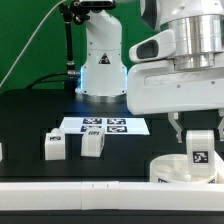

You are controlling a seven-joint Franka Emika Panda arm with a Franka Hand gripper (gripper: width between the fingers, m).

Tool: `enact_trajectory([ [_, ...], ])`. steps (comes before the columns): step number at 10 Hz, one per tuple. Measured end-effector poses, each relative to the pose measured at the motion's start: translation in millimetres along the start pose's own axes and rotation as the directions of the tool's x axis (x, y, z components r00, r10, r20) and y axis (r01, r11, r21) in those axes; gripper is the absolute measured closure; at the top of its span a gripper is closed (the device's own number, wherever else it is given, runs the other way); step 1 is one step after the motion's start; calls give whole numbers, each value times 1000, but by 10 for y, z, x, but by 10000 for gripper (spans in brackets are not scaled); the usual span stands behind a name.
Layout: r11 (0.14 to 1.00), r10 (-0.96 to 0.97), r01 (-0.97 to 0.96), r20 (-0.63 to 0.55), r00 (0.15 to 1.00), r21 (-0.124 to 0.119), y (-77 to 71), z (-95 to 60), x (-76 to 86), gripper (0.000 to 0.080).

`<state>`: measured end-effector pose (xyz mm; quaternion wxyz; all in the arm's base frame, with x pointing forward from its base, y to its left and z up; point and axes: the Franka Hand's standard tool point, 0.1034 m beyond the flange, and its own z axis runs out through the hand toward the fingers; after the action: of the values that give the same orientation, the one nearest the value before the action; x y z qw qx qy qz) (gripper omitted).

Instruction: Assemble stool

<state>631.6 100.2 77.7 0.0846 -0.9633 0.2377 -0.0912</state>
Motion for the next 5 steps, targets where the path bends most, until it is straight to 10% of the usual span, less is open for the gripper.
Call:
enact_trajectory([
  [5,865,502,-502,35,864,-4,-74,15,-84,462],
])
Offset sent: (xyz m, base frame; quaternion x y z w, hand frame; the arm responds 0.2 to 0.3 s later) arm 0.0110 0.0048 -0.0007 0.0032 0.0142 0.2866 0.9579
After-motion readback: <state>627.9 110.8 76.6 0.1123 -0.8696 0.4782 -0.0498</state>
